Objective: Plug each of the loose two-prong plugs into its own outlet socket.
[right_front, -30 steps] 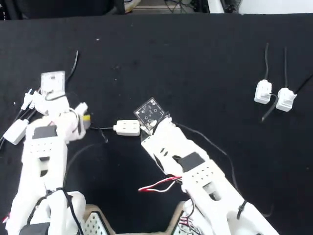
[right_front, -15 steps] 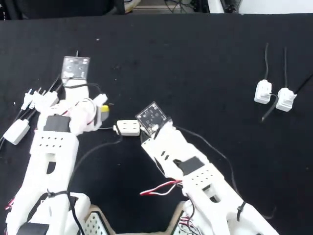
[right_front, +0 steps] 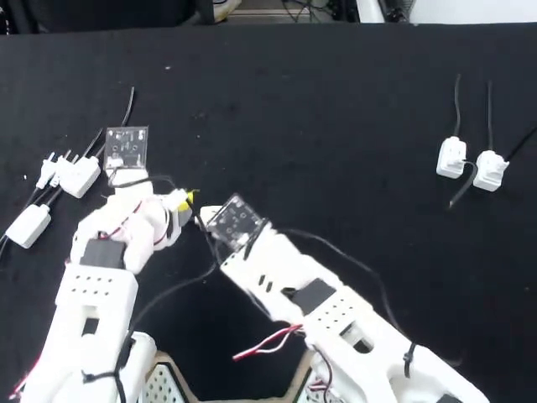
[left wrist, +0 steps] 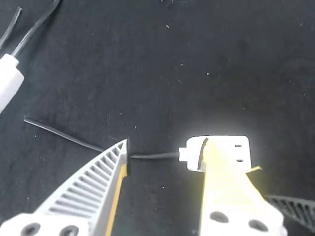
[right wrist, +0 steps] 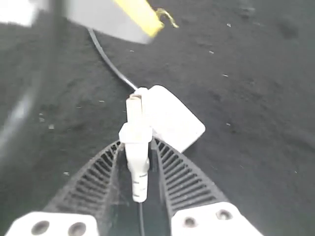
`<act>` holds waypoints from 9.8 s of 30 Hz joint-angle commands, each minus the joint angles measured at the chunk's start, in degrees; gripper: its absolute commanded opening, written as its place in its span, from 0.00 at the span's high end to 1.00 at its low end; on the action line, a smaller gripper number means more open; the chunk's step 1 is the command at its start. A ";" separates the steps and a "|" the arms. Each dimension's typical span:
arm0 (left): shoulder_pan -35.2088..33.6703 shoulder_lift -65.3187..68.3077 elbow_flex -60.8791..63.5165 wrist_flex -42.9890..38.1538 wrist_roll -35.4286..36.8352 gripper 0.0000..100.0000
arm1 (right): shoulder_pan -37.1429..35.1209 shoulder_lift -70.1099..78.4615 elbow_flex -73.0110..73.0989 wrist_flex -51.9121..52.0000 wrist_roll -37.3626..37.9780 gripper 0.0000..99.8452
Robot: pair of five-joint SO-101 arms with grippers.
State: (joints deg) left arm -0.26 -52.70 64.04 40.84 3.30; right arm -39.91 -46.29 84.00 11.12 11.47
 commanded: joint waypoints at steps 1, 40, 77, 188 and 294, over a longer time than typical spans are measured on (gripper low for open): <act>0.57 -4.57 1.71 -2.29 0.88 0.76 | -3.16 -1.98 -0.40 -1.76 -0.44 0.99; 6.81 -19.16 20.70 -14.33 0.70 0.76 | -5.27 -2.51 -1.89 -1.67 -6.51 0.99; 7.25 -17.32 20.35 -14.07 -1.58 0.76 | -2.20 -23.43 1.89 8.09 -6.42 0.99; 9.80 -3.69 18.59 -21.98 0.70 0.76 | 2.55 -23.87 2.15 2.11 -18.90 0.99; 2.86 42.99 -20.00 6.77 -7.82 0.76 | 7.30 22.81 -31.87 29.27 -10.90 0.99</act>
State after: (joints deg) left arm 1.67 -9.36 46.55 46.90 -3.12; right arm -32.26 -20.97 55.08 40.66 0.13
